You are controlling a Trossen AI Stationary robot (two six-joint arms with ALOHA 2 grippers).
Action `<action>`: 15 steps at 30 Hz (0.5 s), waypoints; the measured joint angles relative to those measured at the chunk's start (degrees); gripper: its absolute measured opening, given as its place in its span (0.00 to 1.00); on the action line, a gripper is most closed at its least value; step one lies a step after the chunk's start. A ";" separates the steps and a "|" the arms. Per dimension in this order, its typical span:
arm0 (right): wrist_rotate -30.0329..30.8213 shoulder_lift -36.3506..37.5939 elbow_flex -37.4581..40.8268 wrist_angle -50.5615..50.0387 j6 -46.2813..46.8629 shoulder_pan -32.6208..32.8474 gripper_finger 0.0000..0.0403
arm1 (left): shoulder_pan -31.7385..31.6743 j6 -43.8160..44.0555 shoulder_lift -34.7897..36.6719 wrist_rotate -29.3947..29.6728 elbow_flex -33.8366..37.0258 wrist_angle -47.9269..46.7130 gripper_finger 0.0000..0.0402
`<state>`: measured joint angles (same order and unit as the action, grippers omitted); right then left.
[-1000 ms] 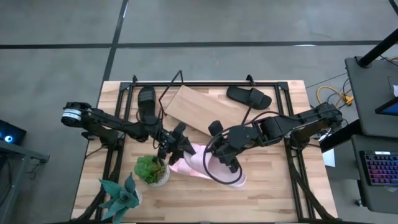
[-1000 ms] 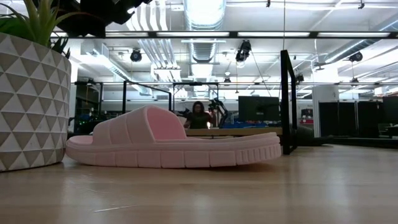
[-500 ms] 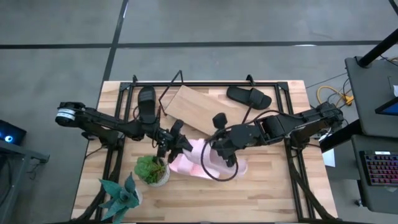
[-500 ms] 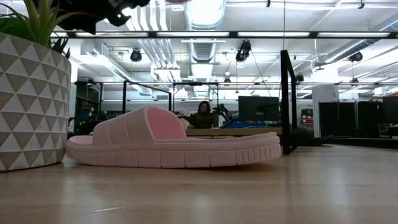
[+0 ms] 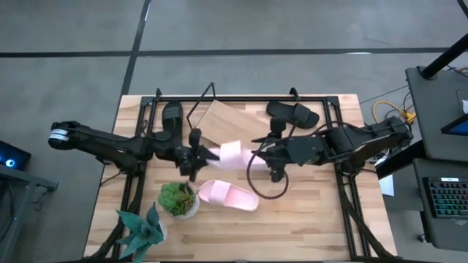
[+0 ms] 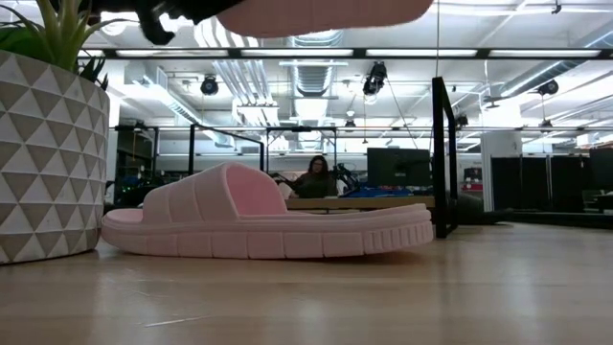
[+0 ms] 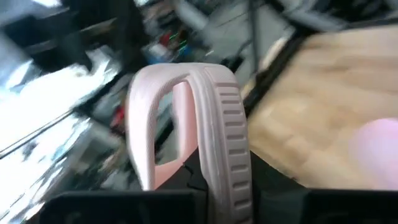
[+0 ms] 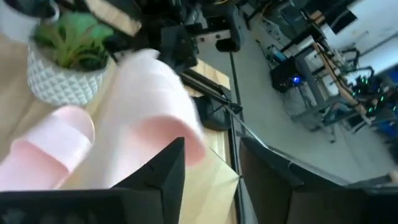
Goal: Pick and place slides into the shelf
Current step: Put the right pink slide on the shelf
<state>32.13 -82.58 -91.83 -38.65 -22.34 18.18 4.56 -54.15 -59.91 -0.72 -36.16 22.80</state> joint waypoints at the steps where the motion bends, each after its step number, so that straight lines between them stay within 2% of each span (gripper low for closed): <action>1: 0.07 0.40 0.00 0.01 1.29 0.13 0.35 | 0.00 0.00 0.37 3.02 0.00 -0.10 0.03; 4: 0.57 1.20 0.00 0.13 2.19 0.77 0.35 | -0.11 -0.03 0.57 10.59 -0.16 -0.95 0.03; 11: 13.12 0.22 0.00 0.41 -1.72 3.62 0.41 | -0.02 -0.31 -1.93 23.12 -0.76 -1.00 0.03; 15: 13.58 -0.36 0.15 -3.33 -0.82 3.93 0.45 | -0.08 -1.98 -4.25 26.95 -2.04 -0.56 0.03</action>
<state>45.71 -82.94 -91.69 -41.98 -23.17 22.11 4.48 -56.13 -64.16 26.23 -38.20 22.24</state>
